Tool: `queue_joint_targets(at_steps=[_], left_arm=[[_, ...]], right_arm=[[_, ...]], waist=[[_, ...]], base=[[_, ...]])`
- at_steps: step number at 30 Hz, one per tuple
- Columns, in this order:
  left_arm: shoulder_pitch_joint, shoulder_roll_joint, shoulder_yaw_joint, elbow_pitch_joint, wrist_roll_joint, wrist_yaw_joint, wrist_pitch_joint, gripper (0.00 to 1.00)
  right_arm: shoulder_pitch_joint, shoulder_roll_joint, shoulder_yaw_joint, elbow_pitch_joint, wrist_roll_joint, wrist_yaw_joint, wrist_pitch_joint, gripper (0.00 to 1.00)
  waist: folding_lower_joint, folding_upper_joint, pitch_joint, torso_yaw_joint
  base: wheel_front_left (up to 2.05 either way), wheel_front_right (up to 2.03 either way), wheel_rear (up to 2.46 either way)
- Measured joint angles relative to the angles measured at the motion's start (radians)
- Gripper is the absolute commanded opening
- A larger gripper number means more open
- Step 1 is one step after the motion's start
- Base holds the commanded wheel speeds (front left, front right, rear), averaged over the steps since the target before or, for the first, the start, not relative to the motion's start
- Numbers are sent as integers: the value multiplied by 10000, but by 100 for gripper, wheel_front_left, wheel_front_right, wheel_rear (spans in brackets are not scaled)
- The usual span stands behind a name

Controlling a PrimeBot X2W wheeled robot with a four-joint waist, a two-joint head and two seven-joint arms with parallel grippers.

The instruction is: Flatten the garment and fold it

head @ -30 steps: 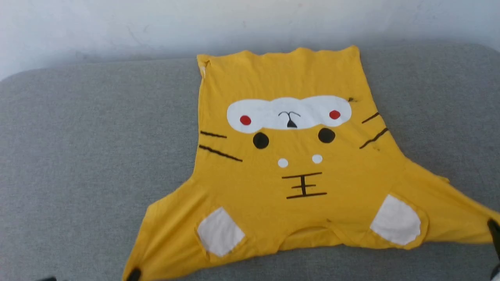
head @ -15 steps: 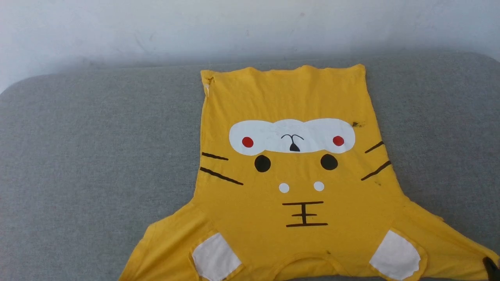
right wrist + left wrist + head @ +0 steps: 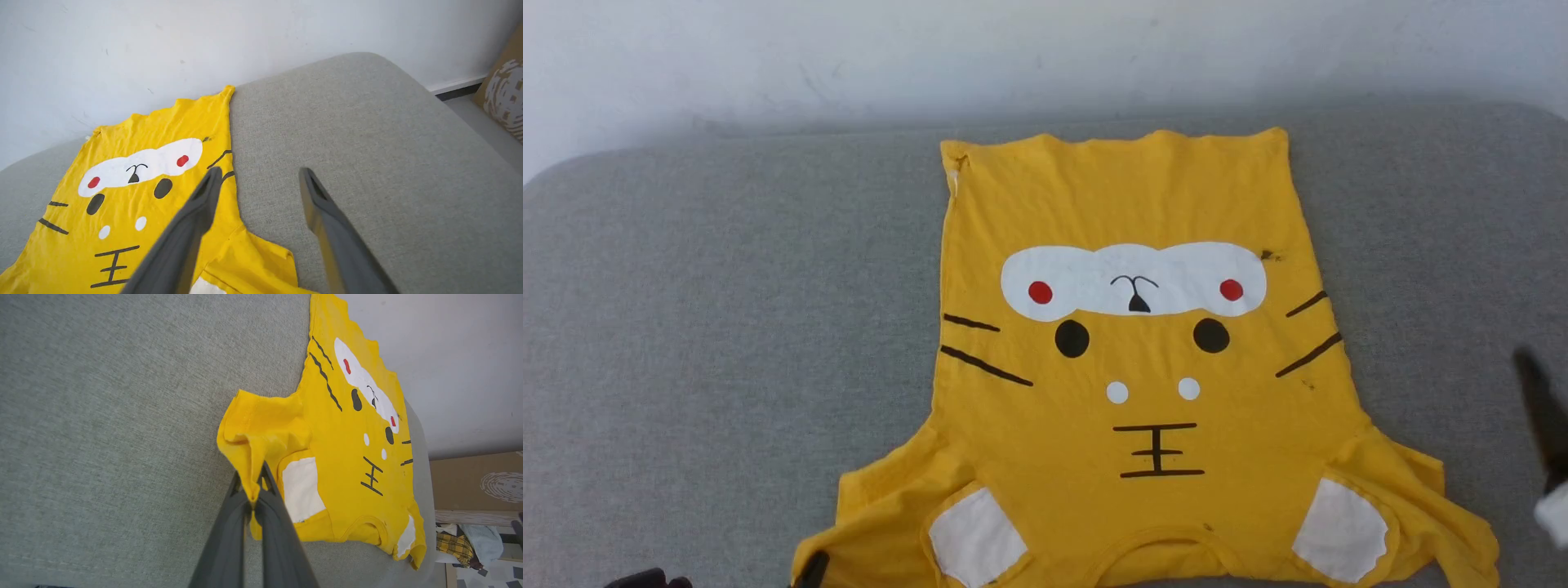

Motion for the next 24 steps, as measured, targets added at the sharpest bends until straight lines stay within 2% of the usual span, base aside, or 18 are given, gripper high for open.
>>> queue_joint_targets(at_steps=[4, 5, 7, 8, 15, 19, 24], left_arm=[[-208, -6, -174, -297, 307, 0, -121, 0], [-208, -6, -174, -297, 307, 0, -121, 0], [-367, -44, -309, -443, 401, 0, -146, 0], [-442, -75, -385, -529, 439, 0, -163, 0], [-1159, -155, -874, -727, 694, -35, -174, 0], [-1475, -247, -1043, -702, 748, -86, -222, 0], [-1840, -313, -1262, -604, 828, -232, -318, 0]], right_arm=[[-2293, -984, 173, -976, 12, 0, 886, 100], [-2293, -984, 173, -976, 12, 0, 886, 100], [-3605, -1490, 385, -945, -123, 0, 1296, 100], [-4365, -1509, 366, -782, -138, 0, 1390, 100], [-8463, -2178, 976, 1739, -930, 0, 1975, 100], [-9983, -2307, 1273, 3139, -1292, 0, 2021, 100], [-11076, -2483, 1557, 4583, -1730, 0, 1931, 100]], waist=[[1, 0, 305, 44], [1, 0, 305, 44], [1, 0, 504, 80], [1, 0, 614, 103], [3, -1, 1504, 372], [3, 0, 2067, 602], [3, 0, 2742, 941]], base=[[0, 0, 0], [0, 0, 0], [0, 0, 0], [0, 0, 0], [0, 0, 0], [0, 0, 0], [0, 0, 0]])
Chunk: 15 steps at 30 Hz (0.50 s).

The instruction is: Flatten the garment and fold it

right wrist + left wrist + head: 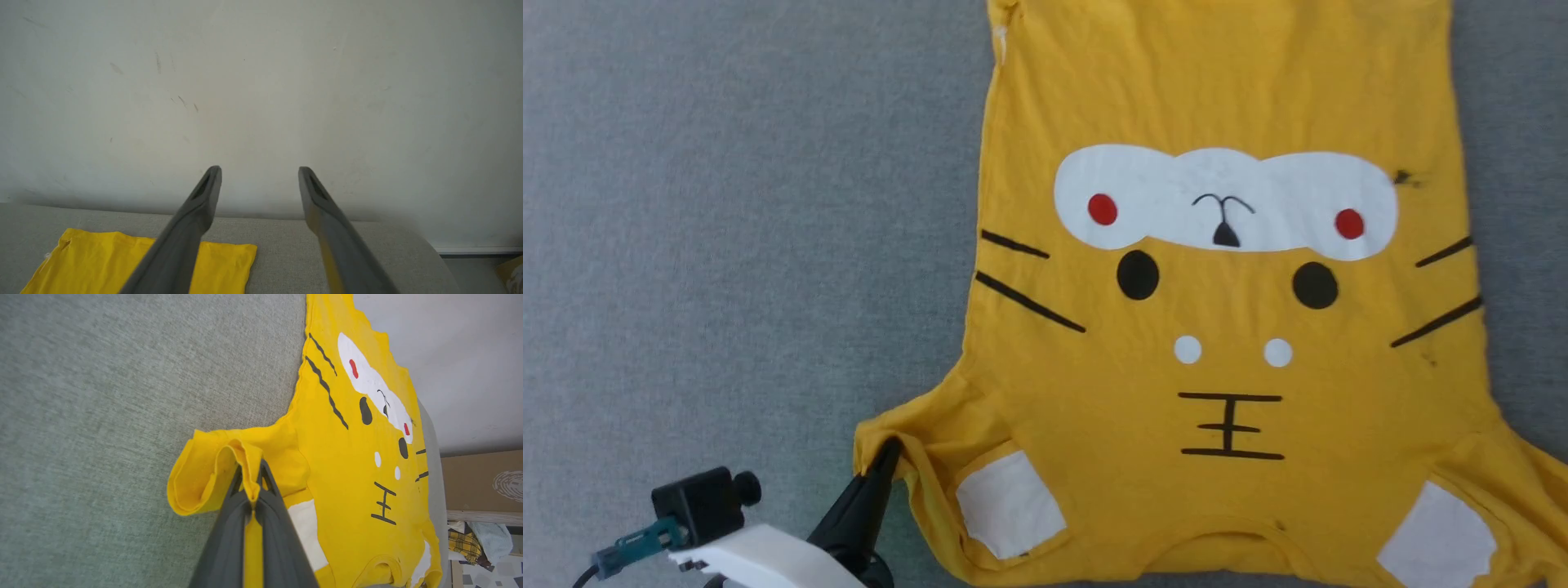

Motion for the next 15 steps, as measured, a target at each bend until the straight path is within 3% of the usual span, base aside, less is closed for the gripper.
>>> queue_joint_targets(at_steps=[6, 15], left_arm=[[-500, -167, -349, 117, 10, -207, -33, 0], [-964, -286, -754, 472, 25, -385, -35, 0]], right_arm=[[-385, -600, 625, 1630, -1221, 0, -430, 100], [-196, -671, 142, 3127, -1992, 2, -665, 100]], waist=[[-1, 0, 777, 585], [-3, 0, 1524, 1381]], base=[[0, 0, 0], [0, 0, 0]])
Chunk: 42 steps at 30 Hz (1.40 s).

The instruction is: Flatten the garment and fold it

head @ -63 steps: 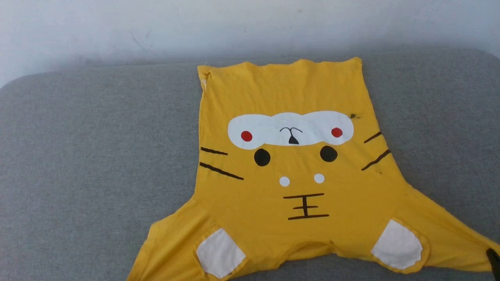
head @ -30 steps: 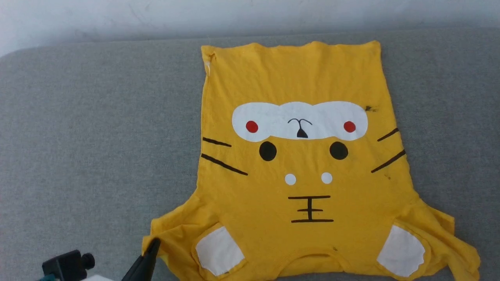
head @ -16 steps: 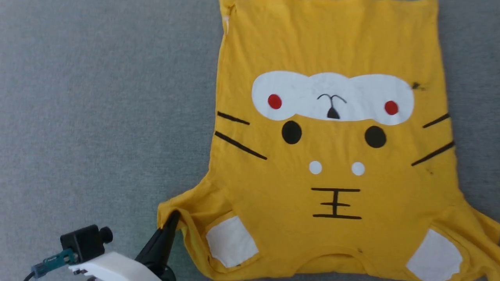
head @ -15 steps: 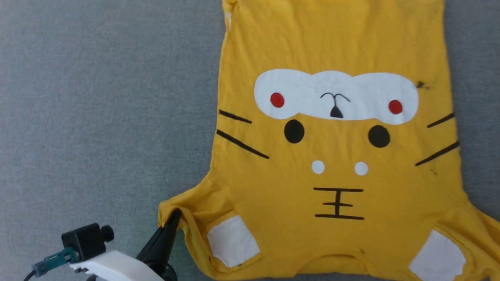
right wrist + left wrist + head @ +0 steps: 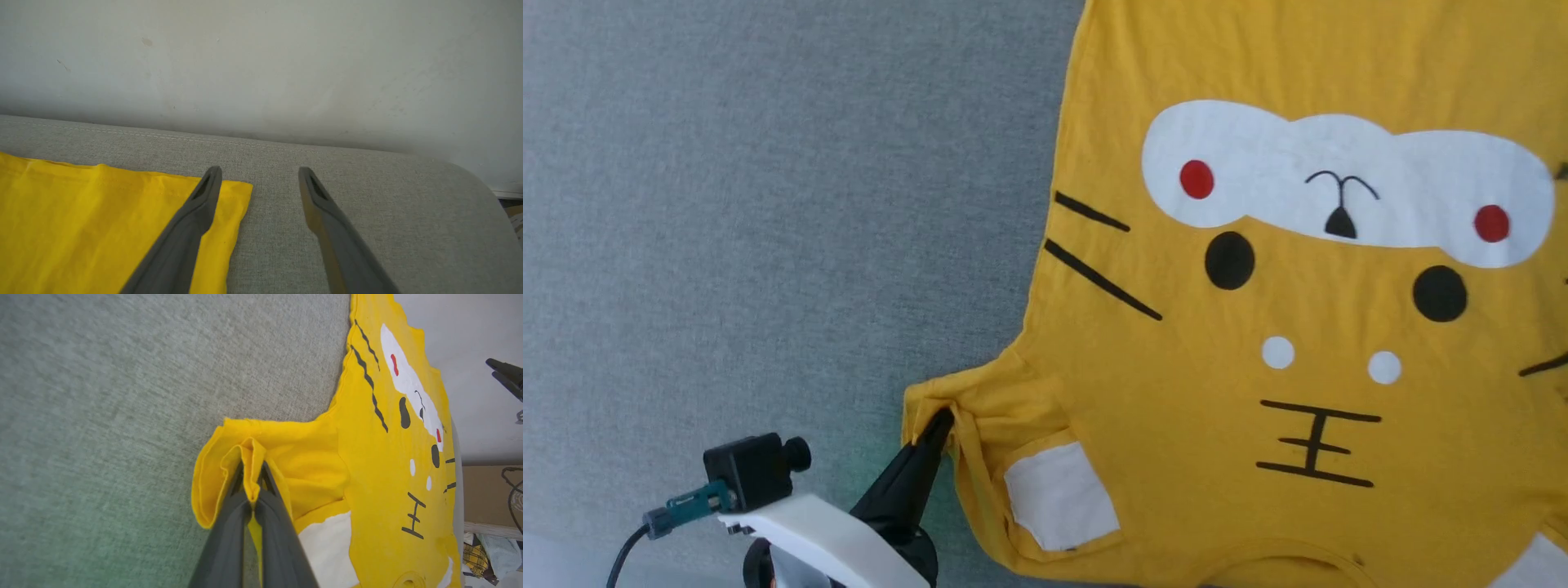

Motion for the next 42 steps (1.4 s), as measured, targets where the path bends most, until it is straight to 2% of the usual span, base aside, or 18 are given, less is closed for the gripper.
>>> queue_joint_targets(at_steps=[8, 9, 10, 11, 19, 25, 29, 33, 36, 39, 42], left_arm=[[-258, -105, -148, 2, 0, -165, -159, 0], [-293, -111, -169, 2, 0, -165, -159, 0], [-342, -115, -182, 4, 0, -165, -159, 0], [-380, -115, -188, 10, 0, -165, -157, 0], [-401, -75, -25, 21, 73, -98, -174, 0], [-335, 81, 217, 17, 146, 52, -261, 0], [-91, 180, 360, 21, 148, 157, -249, 0], [204, 215, 439, 2, 146, 257, -222, 0], [473, 272, 518, -23, 140, 336, -173, 0], [659, 337, 527, -44, 138, 368, -157, 0], [704, 372, 487, -44, 136, 372, -107, 0]], right_arm=[[160, 205, -917, 581, -489, 0, 173, 100], [200, 314, -1057, 637, -541, 0, 224, 58], [214, 418, -1187, 637, -593, -2, 259, 38], [211, 489, -1279, 602, -673, -2, 261, 0], [218, 1260, -1824, 357, -1124, 0, -79, 0], [442, 1298, -1519, -205, -637, 0, -445, 0], [1166, 1267, -1547, -828, -27, 0, -439, 0], [2425, 1174, -1894, -2023, 694, 0, -311, 0], [3816, 1285, -2554, -3164, 1254, 0, -142, 0], [5531, 1697, -3475, -4368, 1636, 0, 48, 0], [7382, 2500, -4349, -5206, 1894, 0, 100, 0]], waist=[[1, 0, 655, 398], [0, 0, 688, 446], [0, 0, 711, 489], [0, 0, 723, 523], [0, 0, 532, 342], [0, 0, 49, -7], [-1, 0, -468, -277], [-2, 0, -1063, -563], [-2, 0, -1502, -797], [-3, 0, -1897, -1050], [-3, 0, -2220, -1309]], base=[[0, 0, 0], [0, 0, 0], [0, 0, 0], [0, 0, 0], [0, 0, 0], [0, 0, 0], [0, 0, 0], [0, 0, 0], [0, 0, 0], [0, 0, 0], [0, 0, 0]])
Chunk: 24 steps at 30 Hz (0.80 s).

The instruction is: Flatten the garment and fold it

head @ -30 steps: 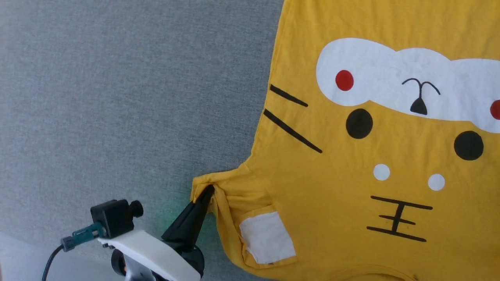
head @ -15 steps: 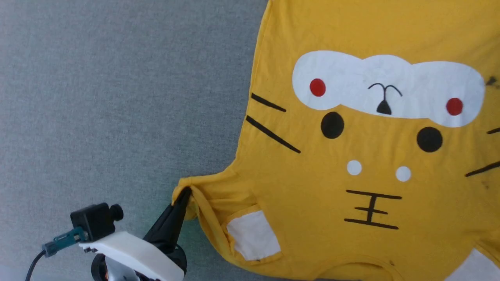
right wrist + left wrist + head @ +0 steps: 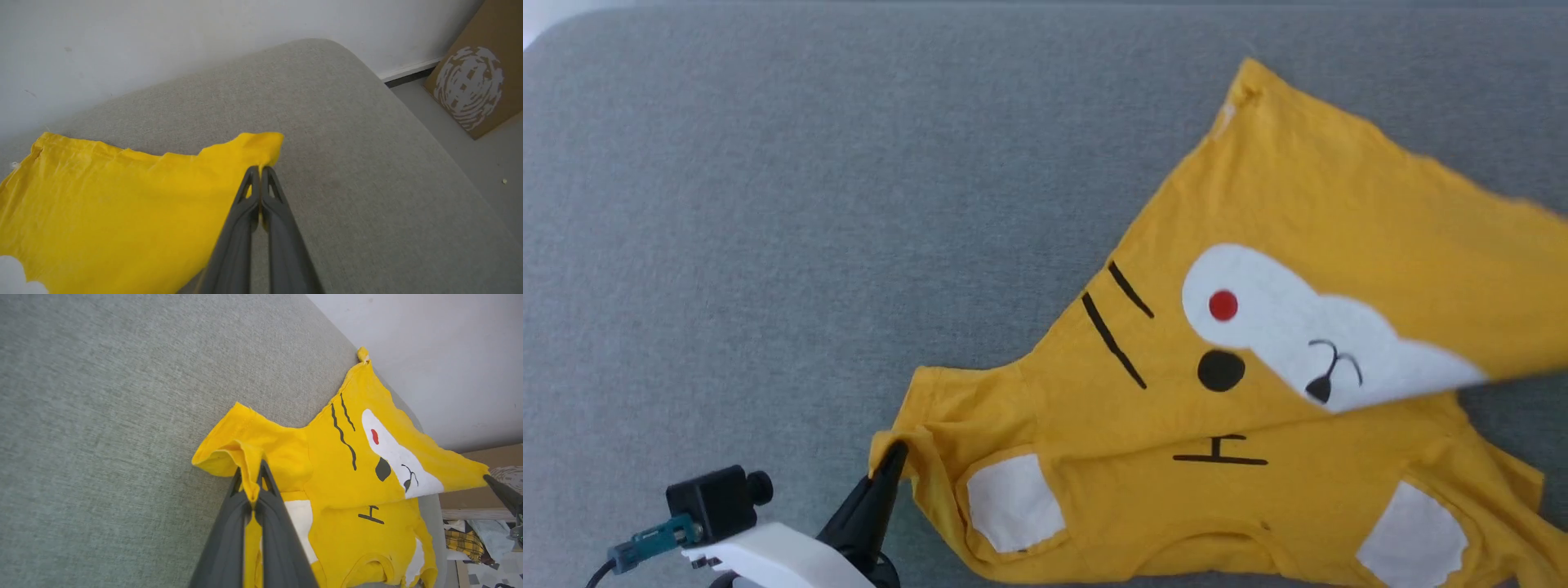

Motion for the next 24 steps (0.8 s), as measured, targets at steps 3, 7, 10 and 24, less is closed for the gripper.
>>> queue_joint_targets(at_steps=[3, 7, 10, 24], left_arm=[[82, 6, -42, 6, 0, 8, 36, 0], [359, 8, -40, 12, -13, 84, 48, 0], [528, 44, -25, 27, -42, 88, 77, 0], [524, 73, -198, 238, -153, -10, 125, 0]], right_arm=[[1668, 834, -723, -378, 173, 0, -242, 0], [3424, 988, -968, 272, 495, -2, -915, 0], [3970, 1045, -485, 1599, 1057, -2, -1864, 0], [2878, 573, 1306, -1969, 407, -2, -1185, 100]], waist=[[0, -1, -294, -207], [-1, 0, -641, -417], [2, 0, -832, -589], [2, 0, -1284, -523]], base=[[0, 0, 0], [0, 0, 0], [0, 0, 0], [0, 0, 0]])
